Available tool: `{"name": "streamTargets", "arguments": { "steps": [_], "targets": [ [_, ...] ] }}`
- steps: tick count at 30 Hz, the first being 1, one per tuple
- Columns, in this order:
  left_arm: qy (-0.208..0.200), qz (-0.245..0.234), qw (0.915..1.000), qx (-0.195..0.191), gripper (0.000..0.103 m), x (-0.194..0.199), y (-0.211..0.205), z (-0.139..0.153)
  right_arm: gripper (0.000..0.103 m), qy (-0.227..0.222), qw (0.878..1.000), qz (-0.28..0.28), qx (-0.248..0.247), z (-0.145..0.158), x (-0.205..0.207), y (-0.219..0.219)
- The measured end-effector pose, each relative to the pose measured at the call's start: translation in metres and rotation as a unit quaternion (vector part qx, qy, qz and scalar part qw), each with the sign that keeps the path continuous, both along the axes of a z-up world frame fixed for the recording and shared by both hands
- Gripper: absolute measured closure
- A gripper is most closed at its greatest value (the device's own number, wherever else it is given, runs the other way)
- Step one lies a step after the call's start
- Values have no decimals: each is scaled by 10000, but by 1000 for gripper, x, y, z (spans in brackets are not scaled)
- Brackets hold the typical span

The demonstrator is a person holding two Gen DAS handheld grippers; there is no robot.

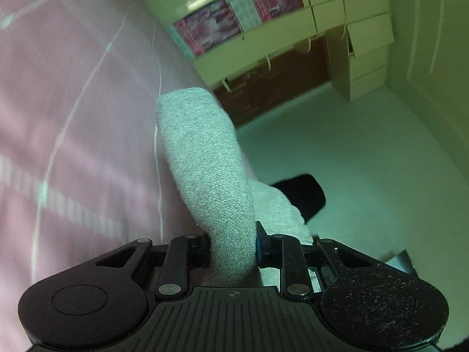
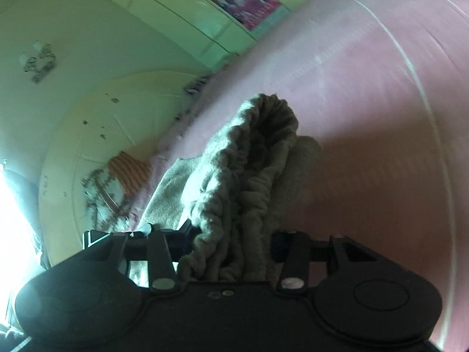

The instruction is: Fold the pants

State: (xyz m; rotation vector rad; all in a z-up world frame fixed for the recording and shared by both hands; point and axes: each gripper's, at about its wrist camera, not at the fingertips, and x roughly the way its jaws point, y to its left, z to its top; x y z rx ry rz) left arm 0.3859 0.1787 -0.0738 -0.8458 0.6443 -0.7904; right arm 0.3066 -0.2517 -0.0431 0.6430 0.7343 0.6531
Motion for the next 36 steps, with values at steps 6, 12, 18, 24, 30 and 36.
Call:
{"name": "streamTargets", "arguments": {
  "steps": [6, 12, 18, 24, 30, 36],
  "targets": [
    [1069, 826, 9665, 2185, 46, 51, -7, -16, 29, 213, 9984, -261, -463, 0, 89, 14],
    [209, 869, 9330, 3487, 10, 7, -50, 4, 20, 409, 9909, -919, -896, -23, 71, 18],
    [-34, 1509, 9118, 3819, 3, -28, -65, 6, 15, 594, 9764, -1022, -1805, -33, 61, 49],
    [-455, 1544, 8872, 4324, 2, -101, -82, 15, 0, -636, 9573, -1272, -2519, 11, -27, 70],
    [-841, 1564, 8909, 4181, 2, -198, -103, 43, 0, -1118, 9358, -1345, -3062, 14, -114, 86],
    [-1142, 1779, 8962, 3900, 2, -266, -117, 67, 0, -1386, 9288, -1724, -2974, 36, -185, 84]
  ]
}}
